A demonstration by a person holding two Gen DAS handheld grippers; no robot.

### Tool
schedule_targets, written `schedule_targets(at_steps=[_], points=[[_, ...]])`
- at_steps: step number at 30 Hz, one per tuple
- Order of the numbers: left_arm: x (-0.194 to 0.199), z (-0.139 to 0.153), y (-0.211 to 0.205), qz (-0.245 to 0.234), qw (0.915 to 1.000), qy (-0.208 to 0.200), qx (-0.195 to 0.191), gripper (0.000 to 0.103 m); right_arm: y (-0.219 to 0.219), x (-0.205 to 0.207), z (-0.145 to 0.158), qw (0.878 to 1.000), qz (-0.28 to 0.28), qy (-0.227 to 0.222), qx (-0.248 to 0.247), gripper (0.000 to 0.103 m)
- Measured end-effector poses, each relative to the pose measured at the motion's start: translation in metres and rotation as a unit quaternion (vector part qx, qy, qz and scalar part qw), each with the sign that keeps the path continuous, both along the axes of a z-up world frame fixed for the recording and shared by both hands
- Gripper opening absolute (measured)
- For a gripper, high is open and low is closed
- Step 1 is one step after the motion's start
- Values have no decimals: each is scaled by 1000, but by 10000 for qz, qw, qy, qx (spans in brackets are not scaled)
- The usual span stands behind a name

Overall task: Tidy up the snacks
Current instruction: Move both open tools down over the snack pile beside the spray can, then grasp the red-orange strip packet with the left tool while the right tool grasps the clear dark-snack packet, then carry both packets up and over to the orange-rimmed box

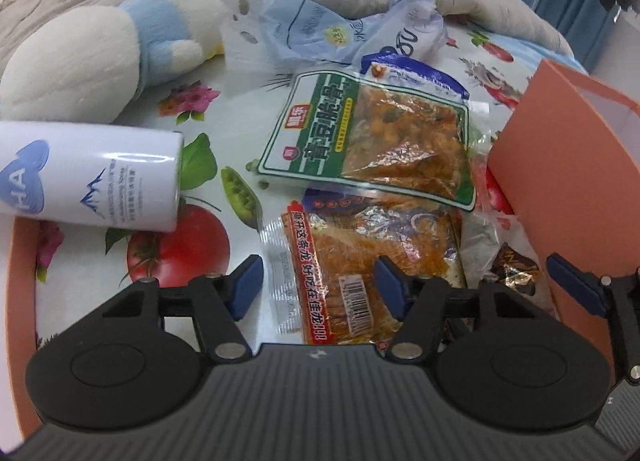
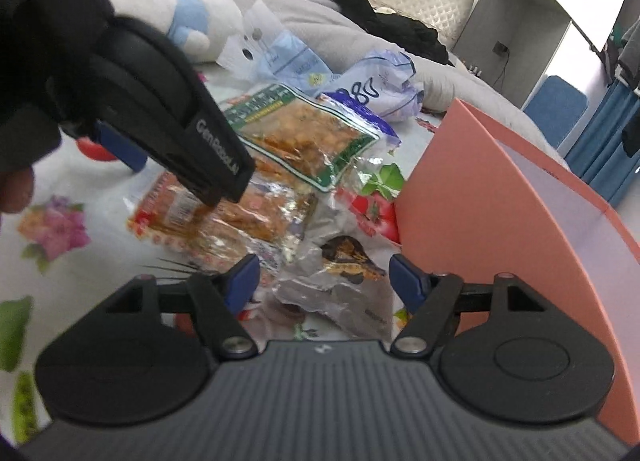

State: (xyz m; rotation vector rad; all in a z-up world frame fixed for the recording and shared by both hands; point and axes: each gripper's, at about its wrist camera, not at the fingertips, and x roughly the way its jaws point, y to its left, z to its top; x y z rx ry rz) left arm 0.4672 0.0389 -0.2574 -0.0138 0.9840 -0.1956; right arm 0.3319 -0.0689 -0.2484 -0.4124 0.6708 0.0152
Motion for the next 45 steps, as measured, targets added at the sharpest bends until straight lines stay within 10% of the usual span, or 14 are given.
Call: schedule_targets(at_steps=[26, 45], points=[[-32, 2, -12, 55, 9999, 15, -98, 29, -25, 0, 10, 9944, -137, 409, 962, 43], [-162, 45, 29, 1201, 9926, -59, -193, 16, -43, -81, 51, 9745, 119, 870, 2066, 17]])
